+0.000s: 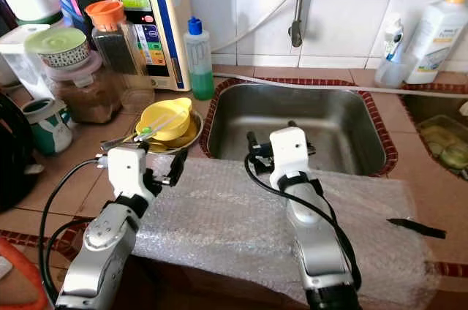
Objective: Kitchen organization
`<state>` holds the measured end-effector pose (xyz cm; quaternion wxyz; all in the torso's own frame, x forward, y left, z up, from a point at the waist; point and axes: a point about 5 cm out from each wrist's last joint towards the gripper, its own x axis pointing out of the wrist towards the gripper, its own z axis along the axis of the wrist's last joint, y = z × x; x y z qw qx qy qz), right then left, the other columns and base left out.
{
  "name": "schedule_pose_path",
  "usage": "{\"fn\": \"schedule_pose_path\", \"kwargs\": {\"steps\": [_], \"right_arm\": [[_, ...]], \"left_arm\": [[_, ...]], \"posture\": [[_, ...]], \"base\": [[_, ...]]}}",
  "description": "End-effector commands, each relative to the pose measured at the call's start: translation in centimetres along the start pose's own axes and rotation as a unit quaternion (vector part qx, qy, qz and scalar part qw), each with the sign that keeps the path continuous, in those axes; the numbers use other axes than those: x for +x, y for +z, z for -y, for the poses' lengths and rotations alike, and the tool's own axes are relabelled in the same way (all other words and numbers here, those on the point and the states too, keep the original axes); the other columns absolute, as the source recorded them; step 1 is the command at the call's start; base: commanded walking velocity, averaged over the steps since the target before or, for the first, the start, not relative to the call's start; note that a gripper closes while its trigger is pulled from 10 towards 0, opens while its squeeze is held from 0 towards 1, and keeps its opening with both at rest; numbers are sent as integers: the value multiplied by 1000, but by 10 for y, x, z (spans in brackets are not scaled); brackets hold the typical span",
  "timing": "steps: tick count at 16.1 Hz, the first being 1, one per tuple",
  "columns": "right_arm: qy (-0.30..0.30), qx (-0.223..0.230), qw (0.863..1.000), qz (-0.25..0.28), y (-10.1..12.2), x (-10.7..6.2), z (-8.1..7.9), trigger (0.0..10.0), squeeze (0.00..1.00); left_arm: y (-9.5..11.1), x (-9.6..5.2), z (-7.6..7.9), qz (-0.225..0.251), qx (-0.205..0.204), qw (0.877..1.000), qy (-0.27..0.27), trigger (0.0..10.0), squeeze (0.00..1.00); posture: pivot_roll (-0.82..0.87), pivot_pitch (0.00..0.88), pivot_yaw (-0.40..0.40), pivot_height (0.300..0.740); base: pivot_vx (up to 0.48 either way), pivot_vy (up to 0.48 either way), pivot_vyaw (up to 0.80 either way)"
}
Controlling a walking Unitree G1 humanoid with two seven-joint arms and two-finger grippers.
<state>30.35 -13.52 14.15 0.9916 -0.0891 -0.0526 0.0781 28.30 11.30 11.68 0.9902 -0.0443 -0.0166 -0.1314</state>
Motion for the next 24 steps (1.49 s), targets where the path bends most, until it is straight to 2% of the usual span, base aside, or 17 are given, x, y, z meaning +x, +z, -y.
{"fn": "schedule_pose_path", "kwargs": {"steps": [1, 2, 6, 11, 15, 16, 18, 20, 24], "right_arm": [[-15, -2, 1000, 6, 2, -3, 5, 10000, 0], [-24, -1, 1000, 5, 2, -6, 7, 10000, 0], [-22, -5, 1000, 8, 3, -8, 5, 10000, 0], [-10, -8, 1000, 11, 6, -7, 3, 10000, 0], [-1, -8, 1000, 10, 7, -9, 4, 10000, 0], [14, -2, 1000, 7, 7, -10, 1, 10000, 0], [87, 21, 996, -8, 6, -16, -13, 10000, 0], [125, 39, 991, -11, 7, -22, -19, 10000, 0], [138, 37, 990, -20, 6, -27, -18, 10000, 0]], "left_arm": [[-1, 3, 1, -7, 3, 1000, -12, 10000, 0], [2, 8, 2, -3, 6, 1000, -19, 10000, 0], [3, 9, -3, -1, 6, 1000, -13, 10000, 0], [6, 11, -13, 8, 10, 999, 33, 10000, 0], [17, 21, -26, 26, -43, 996, 74, 10000, 0], [19, 22, -28, 30, -52, 995, 79, 10000, 0], [21, 23, -29, 34, -67, 993, 88, 10000, 0], [21, 22, -29, 36, -71, 992, 98, 10000, 0], [21, 20, -41, 39, -85, 985, 142, 10000, 0]], "posture": [[-277, 30, 125, 740], [-288, 33, 133, 740], [-291, 36, 135, 740], [-290, 46, 126, 740], [-305, 48, 129, 740], [-308, 48, 131, 740], [-318, 51, 135, 740], [-321, 53, 136, 740], [-317, 57, 129, 740]], "base": [[0, 0, 0], [0, 0, 0], [0, 0, 0], [0, 0, 0], [0, 0, 0], [0, 0, 0], [0, 0, 0], [0, 0, 0], [0, 0, 0]]}}
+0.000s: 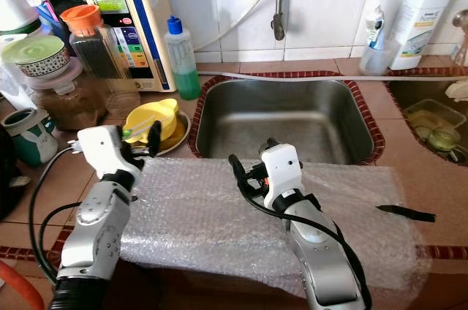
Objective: Kitchen organization
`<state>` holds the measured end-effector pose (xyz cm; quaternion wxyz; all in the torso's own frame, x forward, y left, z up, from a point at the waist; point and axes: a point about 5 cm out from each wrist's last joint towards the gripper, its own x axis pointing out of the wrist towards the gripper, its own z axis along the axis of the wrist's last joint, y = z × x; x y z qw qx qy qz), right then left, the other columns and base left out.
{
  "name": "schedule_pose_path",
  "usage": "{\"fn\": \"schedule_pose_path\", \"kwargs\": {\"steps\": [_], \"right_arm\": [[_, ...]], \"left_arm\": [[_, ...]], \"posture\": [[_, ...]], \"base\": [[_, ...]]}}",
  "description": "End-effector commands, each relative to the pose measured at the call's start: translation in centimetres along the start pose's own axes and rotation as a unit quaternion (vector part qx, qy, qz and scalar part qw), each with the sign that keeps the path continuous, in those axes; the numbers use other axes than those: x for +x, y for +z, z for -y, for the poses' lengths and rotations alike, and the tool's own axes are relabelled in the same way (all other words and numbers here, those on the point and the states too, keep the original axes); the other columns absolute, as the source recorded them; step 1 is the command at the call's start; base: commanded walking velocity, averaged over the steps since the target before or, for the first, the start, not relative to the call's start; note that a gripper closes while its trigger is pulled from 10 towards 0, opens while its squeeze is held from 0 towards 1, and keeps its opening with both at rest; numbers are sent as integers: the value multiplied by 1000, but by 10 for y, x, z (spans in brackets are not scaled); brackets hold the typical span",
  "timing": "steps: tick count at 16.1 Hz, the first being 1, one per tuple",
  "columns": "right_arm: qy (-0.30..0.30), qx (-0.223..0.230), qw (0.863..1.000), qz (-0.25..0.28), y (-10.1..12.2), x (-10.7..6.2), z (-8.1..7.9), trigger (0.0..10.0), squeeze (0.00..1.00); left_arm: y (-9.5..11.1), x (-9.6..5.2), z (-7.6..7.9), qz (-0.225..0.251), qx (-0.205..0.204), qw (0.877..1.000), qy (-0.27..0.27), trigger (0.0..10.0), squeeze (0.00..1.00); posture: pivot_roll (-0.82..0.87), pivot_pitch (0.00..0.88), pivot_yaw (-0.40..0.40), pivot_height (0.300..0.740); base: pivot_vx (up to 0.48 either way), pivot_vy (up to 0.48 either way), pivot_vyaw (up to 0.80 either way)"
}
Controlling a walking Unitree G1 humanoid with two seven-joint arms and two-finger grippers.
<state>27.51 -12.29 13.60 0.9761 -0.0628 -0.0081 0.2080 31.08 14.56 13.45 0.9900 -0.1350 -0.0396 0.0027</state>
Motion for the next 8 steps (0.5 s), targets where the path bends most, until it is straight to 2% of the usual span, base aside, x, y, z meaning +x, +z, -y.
{"fn": "schedule_pose_path", "kwargs": {"steps": [1, 4, 6, 8], "right_arm": [[9, 0, 1000, 9, 7, 0, -2, 10000, 0], [27, 7, 1000, 14, 13, 1, -5, 10000, 0], [65, 17, 998, 14, 17, -1, -14, 10000, 0], [76, 27, 997, 12, 18, -3, -16, 10000, 0]], "left_arm": [[2, 3, -8, -1, -4, 1000, 24, 10000, 0], [1, 4, -20, -10, -16, 997, 73, 10000, 0], [-4, 3, -21, -28, -20, 997, 76, 10000, 0], [-7, 3, -19, -35, -32, 996, 72, 10000, 0]], "posture": [[-318, 56, 127, 740], [-318, 57, 125, 740], [-322, 61, 125, 740], [-323, 61, 124, 740]], "base": [[0, 0, 0], [0, 0, 0], [0, 0, 0], [0, 0, 0]]}}
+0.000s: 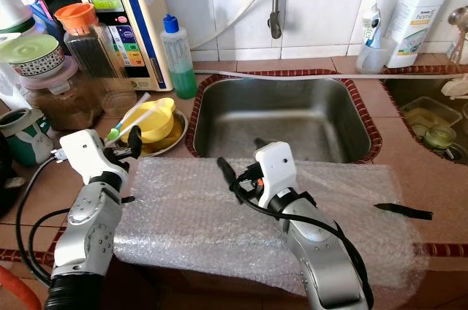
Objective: Kitchen organization
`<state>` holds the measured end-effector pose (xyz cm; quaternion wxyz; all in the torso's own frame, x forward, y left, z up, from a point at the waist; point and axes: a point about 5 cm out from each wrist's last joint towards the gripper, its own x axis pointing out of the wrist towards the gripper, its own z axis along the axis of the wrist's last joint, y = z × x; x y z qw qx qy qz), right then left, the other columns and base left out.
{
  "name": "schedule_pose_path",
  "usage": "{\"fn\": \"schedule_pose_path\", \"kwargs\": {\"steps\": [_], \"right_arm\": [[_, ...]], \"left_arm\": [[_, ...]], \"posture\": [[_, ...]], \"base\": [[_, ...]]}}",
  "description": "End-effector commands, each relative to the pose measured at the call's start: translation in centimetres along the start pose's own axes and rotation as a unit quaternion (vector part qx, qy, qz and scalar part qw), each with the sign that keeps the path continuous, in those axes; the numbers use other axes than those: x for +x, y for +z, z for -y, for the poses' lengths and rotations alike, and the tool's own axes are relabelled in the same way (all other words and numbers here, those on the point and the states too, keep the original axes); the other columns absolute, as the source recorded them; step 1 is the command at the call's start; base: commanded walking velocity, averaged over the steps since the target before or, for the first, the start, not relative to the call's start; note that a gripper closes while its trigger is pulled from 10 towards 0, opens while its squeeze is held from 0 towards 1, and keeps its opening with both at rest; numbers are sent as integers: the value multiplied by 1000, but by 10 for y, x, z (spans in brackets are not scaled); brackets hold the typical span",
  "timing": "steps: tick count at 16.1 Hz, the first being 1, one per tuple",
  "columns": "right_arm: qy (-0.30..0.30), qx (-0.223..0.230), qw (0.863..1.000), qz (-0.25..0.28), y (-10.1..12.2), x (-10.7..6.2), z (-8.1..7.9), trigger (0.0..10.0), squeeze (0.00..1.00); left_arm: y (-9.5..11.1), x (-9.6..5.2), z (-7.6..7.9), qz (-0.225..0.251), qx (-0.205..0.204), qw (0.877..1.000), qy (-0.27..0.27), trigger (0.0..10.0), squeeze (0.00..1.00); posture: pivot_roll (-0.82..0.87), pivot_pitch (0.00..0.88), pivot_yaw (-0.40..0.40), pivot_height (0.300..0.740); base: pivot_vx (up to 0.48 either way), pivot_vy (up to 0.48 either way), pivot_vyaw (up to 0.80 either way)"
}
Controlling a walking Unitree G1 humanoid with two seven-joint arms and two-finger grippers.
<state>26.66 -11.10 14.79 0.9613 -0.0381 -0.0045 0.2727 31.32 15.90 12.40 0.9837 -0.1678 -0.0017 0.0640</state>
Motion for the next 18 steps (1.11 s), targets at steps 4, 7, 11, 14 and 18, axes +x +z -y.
{"fn": "schedule_pose_path", "kwargs": {"steps": [4, 7, 11, 14, 18], "right_arm": [[21, 3, 1000, 3, 4, -2, -7, 10000, 0], [17, -1, 1000, 1, 4, -1, -5, 10000, 0], [11, -3, 1000, 1, 4, 0, -4, 10000, 0], [12, -1, 1000, 3, 5, 0, -4, 10000, 0], [14, -2, 1000, 6, 6, 0, -4, 10000, 0]], "left_arm": [[-1, 1, 3, -5, -13, 1000, -4, 10000, 0], [1, 2, 2, -1, -6, 1000, -5, 10000, 0], [3, 1, 5, 7, 19, 1000, -23, 10000, 0], [15, 1, 8, 51, 91, 994, -32, 10000, 0], [24, 4, -5, 77, 132, 988, 14, 10000, 0]], "posture": [[-325, 61, 124, 740], [-323, 59, 123, 740], [-319, 59, 126, 740], [-319, 59, 127, 740], [-318, 56, 125, 740]], "base": [[0, 0, 0], [0, 0, 0], [0, 0, 0], [0, 0, 0], [0, 0, 0]]}}
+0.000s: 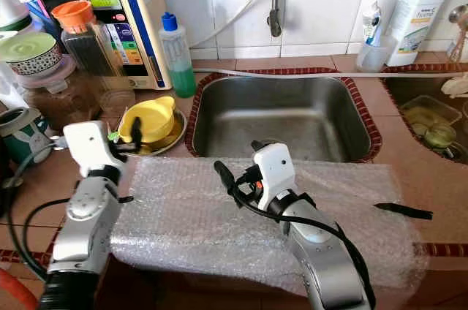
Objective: Kitchen organization
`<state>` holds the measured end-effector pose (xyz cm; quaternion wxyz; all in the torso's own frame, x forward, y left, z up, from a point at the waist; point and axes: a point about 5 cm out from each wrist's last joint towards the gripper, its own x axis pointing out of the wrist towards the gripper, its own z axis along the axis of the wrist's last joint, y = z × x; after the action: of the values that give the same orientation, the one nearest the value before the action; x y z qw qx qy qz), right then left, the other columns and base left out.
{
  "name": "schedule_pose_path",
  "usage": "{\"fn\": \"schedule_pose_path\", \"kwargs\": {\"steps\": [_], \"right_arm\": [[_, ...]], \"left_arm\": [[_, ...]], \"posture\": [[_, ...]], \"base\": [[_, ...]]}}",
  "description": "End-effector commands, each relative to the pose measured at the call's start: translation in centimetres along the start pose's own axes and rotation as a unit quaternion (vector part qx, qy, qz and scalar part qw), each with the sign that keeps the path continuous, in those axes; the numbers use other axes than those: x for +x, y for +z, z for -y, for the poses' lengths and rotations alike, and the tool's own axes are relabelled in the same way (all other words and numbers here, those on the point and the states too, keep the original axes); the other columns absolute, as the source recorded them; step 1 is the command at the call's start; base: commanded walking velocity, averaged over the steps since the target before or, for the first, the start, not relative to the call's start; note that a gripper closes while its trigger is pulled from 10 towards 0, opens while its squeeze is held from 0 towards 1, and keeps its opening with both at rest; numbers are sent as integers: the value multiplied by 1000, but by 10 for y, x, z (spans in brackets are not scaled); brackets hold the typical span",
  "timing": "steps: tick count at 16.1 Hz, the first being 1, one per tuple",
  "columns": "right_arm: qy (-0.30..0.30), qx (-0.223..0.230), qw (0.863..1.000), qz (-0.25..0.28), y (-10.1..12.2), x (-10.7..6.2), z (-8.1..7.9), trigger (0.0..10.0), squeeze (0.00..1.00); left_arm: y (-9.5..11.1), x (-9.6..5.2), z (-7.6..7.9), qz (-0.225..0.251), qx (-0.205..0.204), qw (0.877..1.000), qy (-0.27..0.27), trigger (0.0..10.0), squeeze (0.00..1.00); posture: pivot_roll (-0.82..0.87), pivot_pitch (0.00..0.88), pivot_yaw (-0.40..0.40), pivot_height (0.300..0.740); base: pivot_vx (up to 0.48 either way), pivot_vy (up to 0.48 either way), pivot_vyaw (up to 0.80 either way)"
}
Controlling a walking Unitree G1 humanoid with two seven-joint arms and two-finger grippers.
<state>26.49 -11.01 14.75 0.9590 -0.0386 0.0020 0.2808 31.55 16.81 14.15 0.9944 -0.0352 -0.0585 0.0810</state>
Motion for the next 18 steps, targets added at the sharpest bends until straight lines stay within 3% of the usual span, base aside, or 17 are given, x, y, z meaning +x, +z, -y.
{"fn": "schedule_pose_path", "kwargs": {"steps": [1, 4, 7, 10, 15, 18], "right_arm": [[6, -3, 1000, 13, 7, 1, -2, 10000, 0], [13, -6, 1000, 16, 8, 2, -4, 10000, 0], [18, -10, 1000, 15, 8, 3, -5, 10000, 0], [22, -15, 1000, 16, 8, 3, -7, 10000, 0], [20, -16, 1000, 13, 7, 1, -6, 10000, 0], [23, -16, 1000, 12, 7, 2, -7, 10000, 0]], "left_arm": [[2, 2, -9, 8, 19, 1000, 22, 10000, 0], [-6, 3, -26, -18, 65, 996, 53, 10000, 0], [-9, 3, -28, -26, 51, 997, 55, 10000, 0], [-18, 3, -28, -57, 12, 996, 71, 10000, 0], [-13, 3, -34, -36, 31, 997, 62, 10000, 0], [-8, 4, -34, -23, 16, 998, 52, 10000, 0]], "posture": [[-317, 56, 125, 740], [-312, 53, 124, 740], [-307, 52, 121, 740], [-308, 52, 121, 740], [-315, 55, 122, 740], [-305, 56, 119, 740]], "base": [[0, 0, 0], [0, 0, 0], [0, 0, 0], [0, 0, 0], [0, 0, 0], [0, 0, 0]]}}
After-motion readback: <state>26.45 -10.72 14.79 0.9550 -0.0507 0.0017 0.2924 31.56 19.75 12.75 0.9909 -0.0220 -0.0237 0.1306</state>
